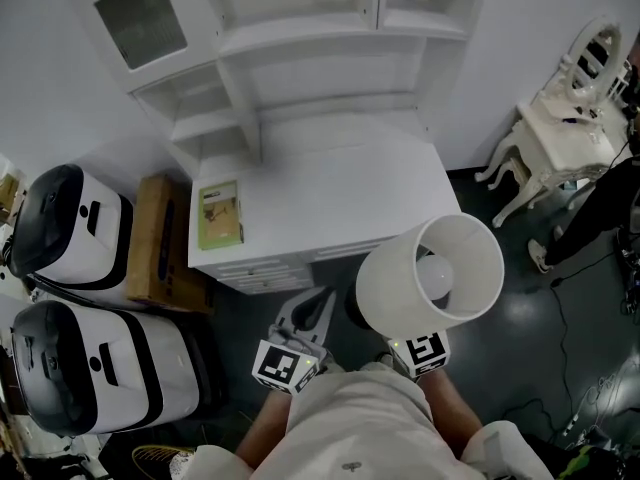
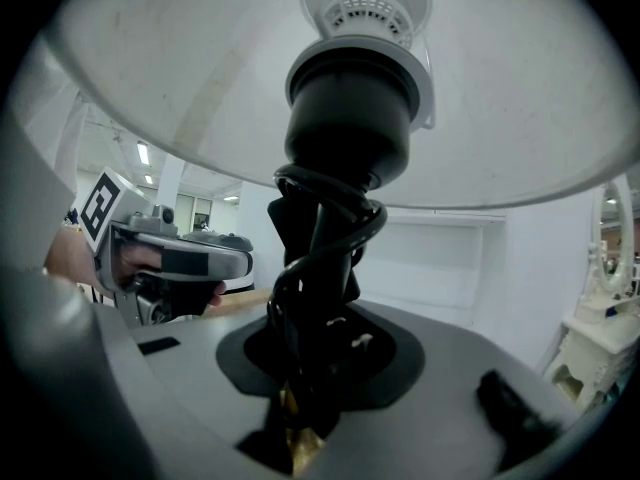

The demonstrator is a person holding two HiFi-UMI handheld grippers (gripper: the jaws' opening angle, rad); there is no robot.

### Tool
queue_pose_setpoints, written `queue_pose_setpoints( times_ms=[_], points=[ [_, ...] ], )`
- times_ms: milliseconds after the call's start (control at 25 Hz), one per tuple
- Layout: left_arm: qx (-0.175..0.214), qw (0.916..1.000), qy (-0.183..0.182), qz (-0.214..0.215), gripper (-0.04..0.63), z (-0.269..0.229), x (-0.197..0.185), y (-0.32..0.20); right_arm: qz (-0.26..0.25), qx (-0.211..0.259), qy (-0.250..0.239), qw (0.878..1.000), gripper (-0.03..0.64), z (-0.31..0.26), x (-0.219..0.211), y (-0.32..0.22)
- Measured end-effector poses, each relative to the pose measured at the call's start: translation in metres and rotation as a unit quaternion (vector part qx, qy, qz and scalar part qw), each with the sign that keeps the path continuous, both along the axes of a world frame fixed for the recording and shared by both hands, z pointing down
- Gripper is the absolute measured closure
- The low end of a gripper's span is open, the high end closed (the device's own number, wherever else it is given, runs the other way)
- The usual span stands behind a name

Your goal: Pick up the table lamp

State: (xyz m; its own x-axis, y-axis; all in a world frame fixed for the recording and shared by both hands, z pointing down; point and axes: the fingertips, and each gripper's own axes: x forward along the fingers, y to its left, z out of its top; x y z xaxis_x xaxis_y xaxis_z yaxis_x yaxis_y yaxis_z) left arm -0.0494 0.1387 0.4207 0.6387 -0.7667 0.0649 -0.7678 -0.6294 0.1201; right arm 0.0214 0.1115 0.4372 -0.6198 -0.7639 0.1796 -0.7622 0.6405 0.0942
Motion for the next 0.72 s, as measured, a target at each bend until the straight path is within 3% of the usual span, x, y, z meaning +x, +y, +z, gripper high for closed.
queue_pose_setpoints(
  times_ms=[720],
  points=[
    [0.002,0.9995,-0.011,-0.031,0.584,-0.001,0.020,0.022,-0.010,-0.007,0.000,1.000,0.518,0.014,0.031,0.017]
  ],
)
